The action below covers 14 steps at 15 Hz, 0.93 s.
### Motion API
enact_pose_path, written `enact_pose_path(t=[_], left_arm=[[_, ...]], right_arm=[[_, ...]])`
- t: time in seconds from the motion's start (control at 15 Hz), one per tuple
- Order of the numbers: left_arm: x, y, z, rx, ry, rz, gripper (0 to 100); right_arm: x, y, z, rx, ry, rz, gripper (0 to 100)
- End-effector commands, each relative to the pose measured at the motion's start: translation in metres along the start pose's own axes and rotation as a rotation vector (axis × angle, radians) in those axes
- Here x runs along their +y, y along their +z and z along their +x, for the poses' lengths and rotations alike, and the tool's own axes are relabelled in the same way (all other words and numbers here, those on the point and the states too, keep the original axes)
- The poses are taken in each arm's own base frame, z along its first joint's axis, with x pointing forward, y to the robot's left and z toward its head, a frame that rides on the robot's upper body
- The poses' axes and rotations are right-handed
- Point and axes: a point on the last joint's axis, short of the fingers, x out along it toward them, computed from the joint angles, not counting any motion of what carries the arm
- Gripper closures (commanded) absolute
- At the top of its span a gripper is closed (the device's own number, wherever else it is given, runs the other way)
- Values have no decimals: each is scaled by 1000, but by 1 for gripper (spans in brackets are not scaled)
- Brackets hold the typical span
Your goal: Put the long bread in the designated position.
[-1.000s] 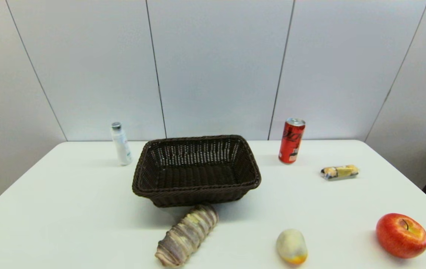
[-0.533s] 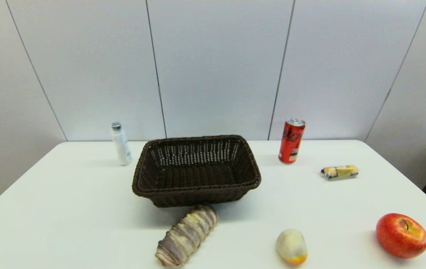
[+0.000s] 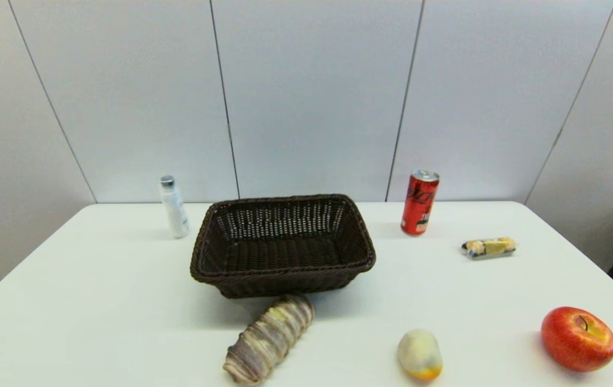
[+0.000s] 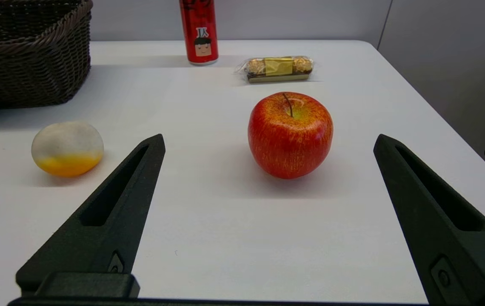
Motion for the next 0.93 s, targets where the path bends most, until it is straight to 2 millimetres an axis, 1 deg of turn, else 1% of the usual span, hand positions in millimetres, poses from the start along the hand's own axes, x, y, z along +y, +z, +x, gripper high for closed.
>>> enact_pose_path(t=[0.07, 0.93], left_arm=[[0, 0, 0, 1, 1, -1, 0], [0, 0, 0, 1, 1, 1, 0]], right_arm=[[0, 0, 0, 1, 0, 0, 0], [0, 0, 0, 3, 0, -2, 0]])
